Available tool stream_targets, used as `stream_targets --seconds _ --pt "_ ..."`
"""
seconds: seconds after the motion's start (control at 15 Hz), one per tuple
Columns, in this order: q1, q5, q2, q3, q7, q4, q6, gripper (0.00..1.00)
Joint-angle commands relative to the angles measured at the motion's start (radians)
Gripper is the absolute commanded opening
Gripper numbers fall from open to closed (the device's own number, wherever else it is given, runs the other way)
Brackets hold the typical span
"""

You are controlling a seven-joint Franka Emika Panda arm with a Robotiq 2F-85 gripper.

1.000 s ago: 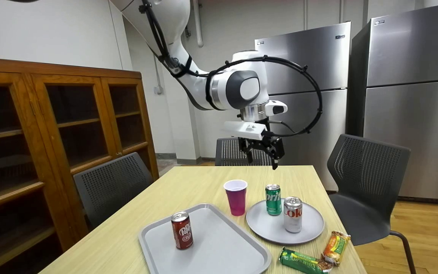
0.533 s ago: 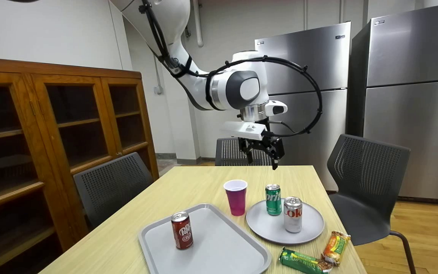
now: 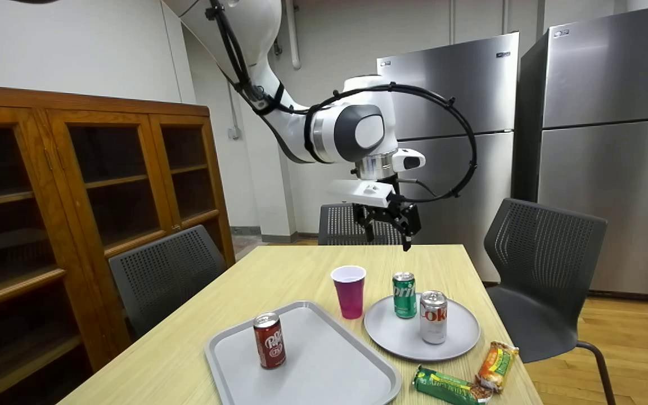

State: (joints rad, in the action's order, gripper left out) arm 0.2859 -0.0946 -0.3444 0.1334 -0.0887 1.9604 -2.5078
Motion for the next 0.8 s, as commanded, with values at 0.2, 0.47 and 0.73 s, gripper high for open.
stream_targets --seconds 0.2,0.47,0.73 --pt "0.002 -0.033 0.058 -0.003 -0.04 0.037 0.012 1.0" --pt "-0.001 -0.079 0.132 -0.033 -0.118 0.115 0.019 1.0" --pt "-0.022 -0.123 0.206 -0.052 -0.184 0.203 0.042 1.0"
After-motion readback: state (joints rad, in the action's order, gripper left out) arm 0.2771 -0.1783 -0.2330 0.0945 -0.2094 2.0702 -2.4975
